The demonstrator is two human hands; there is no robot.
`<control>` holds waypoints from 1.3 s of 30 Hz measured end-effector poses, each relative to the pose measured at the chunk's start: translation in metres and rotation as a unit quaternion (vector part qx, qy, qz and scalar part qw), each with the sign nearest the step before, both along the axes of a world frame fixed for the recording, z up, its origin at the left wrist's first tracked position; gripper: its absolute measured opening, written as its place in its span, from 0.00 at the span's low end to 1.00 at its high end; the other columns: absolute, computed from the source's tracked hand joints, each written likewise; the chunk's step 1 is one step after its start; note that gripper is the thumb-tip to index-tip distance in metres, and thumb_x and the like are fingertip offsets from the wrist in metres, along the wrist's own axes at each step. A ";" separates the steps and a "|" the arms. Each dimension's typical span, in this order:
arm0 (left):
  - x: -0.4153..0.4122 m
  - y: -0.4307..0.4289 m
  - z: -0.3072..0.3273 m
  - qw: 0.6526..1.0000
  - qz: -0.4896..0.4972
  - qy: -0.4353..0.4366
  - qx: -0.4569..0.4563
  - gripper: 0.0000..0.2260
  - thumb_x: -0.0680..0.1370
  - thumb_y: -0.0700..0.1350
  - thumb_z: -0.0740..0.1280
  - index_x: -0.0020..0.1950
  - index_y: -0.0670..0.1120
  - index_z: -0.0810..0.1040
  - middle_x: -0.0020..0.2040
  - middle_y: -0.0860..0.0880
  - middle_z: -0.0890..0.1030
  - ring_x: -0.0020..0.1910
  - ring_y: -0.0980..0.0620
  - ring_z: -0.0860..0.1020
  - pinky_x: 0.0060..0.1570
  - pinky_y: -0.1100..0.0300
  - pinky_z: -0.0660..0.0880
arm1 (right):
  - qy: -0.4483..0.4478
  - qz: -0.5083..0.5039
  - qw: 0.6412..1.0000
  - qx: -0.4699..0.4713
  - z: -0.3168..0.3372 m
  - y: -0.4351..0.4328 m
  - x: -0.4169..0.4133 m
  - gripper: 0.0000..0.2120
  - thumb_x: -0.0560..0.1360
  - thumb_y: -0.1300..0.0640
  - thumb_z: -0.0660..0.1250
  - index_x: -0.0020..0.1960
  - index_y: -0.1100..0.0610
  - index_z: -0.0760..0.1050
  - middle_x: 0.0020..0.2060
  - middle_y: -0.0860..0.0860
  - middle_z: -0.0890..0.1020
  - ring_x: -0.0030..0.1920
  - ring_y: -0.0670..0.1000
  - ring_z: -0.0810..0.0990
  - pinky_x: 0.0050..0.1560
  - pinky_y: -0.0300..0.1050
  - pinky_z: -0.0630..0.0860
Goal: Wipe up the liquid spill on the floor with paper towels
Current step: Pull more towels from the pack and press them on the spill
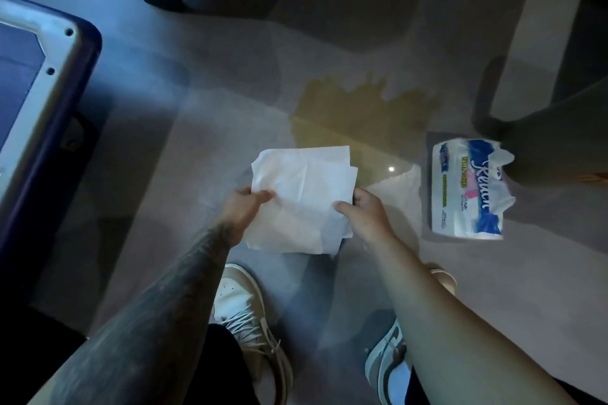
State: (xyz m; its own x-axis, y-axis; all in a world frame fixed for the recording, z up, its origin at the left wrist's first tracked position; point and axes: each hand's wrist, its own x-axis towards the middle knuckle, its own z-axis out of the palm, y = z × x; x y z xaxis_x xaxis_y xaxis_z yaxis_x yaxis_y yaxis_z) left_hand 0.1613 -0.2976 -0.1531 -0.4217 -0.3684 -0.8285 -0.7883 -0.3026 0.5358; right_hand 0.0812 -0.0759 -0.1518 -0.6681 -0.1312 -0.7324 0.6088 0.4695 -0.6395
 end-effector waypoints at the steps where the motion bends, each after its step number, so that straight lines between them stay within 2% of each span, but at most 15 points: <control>1: -0.001 -0.001 -0.007 0.999 -0.019 -0.015 -0.036 0.10 0.75 0.42 0.72 0.54 0.39 0.81 0.49 0.42 0.84 0.43 0.44 0.82 0.48 0.49 0.80 | 0.021 0.024 0.999 0.031 -0.008 -0.005 -0.001 0.05 0.72 0.62 0.70 0.48 0.61 0.80 0.44 0.56 0.86 0.44 0.58 0.84 0.40 0.45 0.76; 3: -0.004 -0.001 -0.018 0.994 -0.054 -0.019 -0.089 0.05 0.77 0.40 0.70 0.52 0.43 0.80 0.47 0.46 0.82 0.44 0.46 0.81 0.47 0.54 0.77 | 0.054 0.057 0.994 0.072 -0.021 -0.011 -0.003 0.07 0.71 0.58 0.69 0.45 0.63 0.77 0.42 0.60 0.83 0.38 0.58 0.80 0.36 0.44 0.71; 5: -0.009 -0.003 -0.029 0.982 -0.113 -0.021 -0.149 0.07 0.77 0.40 0.68 0.54 0.44 0.82 0.47 0.47 0.82 0.47 0.46 0.80 0.49 0.55 0.77 | 0.083 0.086 0.987 0.106 -0.034 -0.018 -0.006 0.09 0.70 0.55 0.67 0.43 0.62 0.75 0.39 0.59 0.81 0.37 0.61 0.78 0.35 0.45 0.69; 8: -0.017 -0.007 -0.042 0.933 -0.235 -0.056 -0.266 0.06 0.73 0.46 0.68 0.46 0.46 0.81 0.44 0.49 0.82 0.44 0.44 0.80 0.44 0.55 0.78 | 0.112 0.114 0.976 0.149 -0.042 -0.025 -0.012 0.07 0.71 0.54 0.65 0.42 0.58 0.72 0.35 0.52 0.80 0.39 0.60 0.78 0.36 0.51 0.76; 10: -0.024 -0.009 -0.051 0.899 -0.286 -0.065 -0.325 0.07 0.72 0.49 0.69 0.43 0.45 0.80 0.45 0.46 0.79 0.44 0.42 0.79 0.43 0.56 0.76 | 0.128 0.121 0.969 0.172 -0.046 -0.027 -0.017 0.07 0.72 0.52 0.65 0.43 0.56 0.72 0.37 0.48 0.81 0.39 0.57 0.79 0.40 0.52 0.78; 11: -0.028 -0.009 -0.054 0.885 -0.301 -0.059 -0.351 0.09 0.72 0.49 0.69 0.45 0.44 0.80 0.47 0.45 0.77 0.46 0.41 0.78 0.45 0.53 0.76 | 0.134 0.124 0.966 0.181 -0.050 -0.028 -0.020 0.07 0.73 0.51 0.65 0.43 0.55 0.72 0.39 0.48 0.81 0.40 0.56 0.79 0.42 0.51 0.78; 13: -0.034 -0.005 -0.057 0.860 -0.312 -0.041 -0.401 0.18 0.72 0.50 0.71 0.58 0.43 0.77 0.56 0.42 0.76 0.55 0.38 0.75 0.56 0.48 0.75 | 0.145 0.123 0.962 0.196 -0.055 -0.028 -0.027 0.07 0.74 0.51 0.65 0.44 0.55 0.72 0.38 0.47 0.81 0.39 0.55 0.79 0.42 0.51 0.80; 16: -0.033 0.009 -0.057 0.827 -0.316 0.008 -0.465 0.35 0.72 0.52 0.70 0.76 0.44 0.60 0.76 0.40 0.63 0.73 0.37 0.63 0.70 0.42 0.63 | 0.172 0.116 0.956 0.208 -0.060 -0.026 -0.038 0.08 0.75 0.51 0.66 0.42 0.55 0.71 0.37 0.48 0.80 0.38 0.56 0.78 0.40 0.50 0.78; 20: -0.024 0.027 -0.069 0.730 -0.522 0.040 -0.441 0.40 0.77 0.57 0.61 0.80 0.46 0.42 0.81 0.44 0.42 0.80 0.39 0.41 0.77 0.40 0.47 | 0.211 0.100 0.952 0.199 -0.063 -0.019 -0.046 0.08 0.74 0.53 0.65 0.40 0.55 0.70 0.35 0.48 0.77 0.37 0.56 0.76 0.37 0.48 0.74; 23: -0.024 0.030 -0.081 0.680 -0.601 0.029 -0.419 0.40 0.79 0.62 0.55 0.80 0.46 0.37 0.81 0.45 0.36 0.79 0.41 0.35 0.77 0.41 0.43 | 0.229 0.085 0.953 0.179 -0.063 -0.017 -0.051 0.05 0.75 0.52 0.66 0.42 0.52 0.72 0.38 0.46 0.79 0.38 0.52 0.77 0.39 0.47 0.76; 25: -0.027 0.031 -0.083 0.676 -0.613 0.024 -0.408 0.40 0.79 0.63 0.54 0.80 0.46 0.37 0.81 0.45 0.35 0.79 0.41 0.34 0.77 0.41 0.42 | 0.240 0.072 0.955 0.161 -0.060 -0.016 -0.051 0.02 0.76 0.53 0.66 0.47 0.51 0.74 0.43 0.45 0.80 0.43 0.51 0.78 0.42 0.46 0.76; 28: -0.028 0.032 -0.083 0.679 -0.614 0.015 -0.402 0.41 0.79 0.64 0.56 0.80 0.47 0.36 0.80 0.46 0.34 0.78 0.42 0.33 0.78 0.42 0.41 | 0.364 0.086 0.909 0.181 -0.058 -0.016 -0.049 0.18 0.74 0.55 0.68 0.63 0.54 0.73 0.60 0.50 0.76 0.60 0.53 0.73 0.60 0.49 0.73; 31: -0.029 0.030 -0.081 0.667 -0.613 0.034 -0.423 0.38 0.79 0.61 0.54 0.81 0.46 0.40 0.81 0.46 0.35 0.79 0.43 0.34 0.78 0.43 0.44 | 0.445 0.160 0.865 0.169 -0.055 -0.024 -0.042 0.27 0.73 0.56 0.68 0.70 0.57 0.69 0.71 0.53 0.69 0.70 0.57 0.67 0.69 0.51 0.64; 35: -0.039 0.022 -0.079 0.636 -0.628 0.061 -0.444 0.36 0.80 0.58 0.54 0.81 0.44 0.42 0.81 0.44 0.37 0.79 0.43 0.35 0.78 0.44 0.46 | 0.412 0.343 0.821 0.197 -0.070 -0.032 -0.026 0.30 0.74 0.54 0.66 0.75 0.55 0.65 0.78 0.56 0.60 0.78 0.60 0.57 0.76 0.58 0.59; 39: -0.041 0.015 -0.084 0.600 -0.670 0.051 -0.434 0.38 0.80 0.61 0.51 0.80 0.43 0.36 0.79 0.44 0.32 0.78 0.43 0.32 0.78 0.45 0.44 | 0.365 0.458 0.777 0.232 -0.090 -0.025 -0.024 0.31 0.79 0.46 0.61 0.79 0.53 0.58 0.80 0.56 0.54 0.80 0.60 0.50 0.78 0.59 0.53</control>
State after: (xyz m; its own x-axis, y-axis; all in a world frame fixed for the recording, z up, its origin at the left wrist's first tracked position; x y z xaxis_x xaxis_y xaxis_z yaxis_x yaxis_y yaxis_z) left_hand 0.1198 -0.2826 -0.2371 -0.8531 0.0841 -0.5149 0.0375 0.9943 0.1002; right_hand 0.0577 -0.1008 -0.2418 -0.7088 -0.6320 -0.3133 -0.5620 0.7744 -0.2908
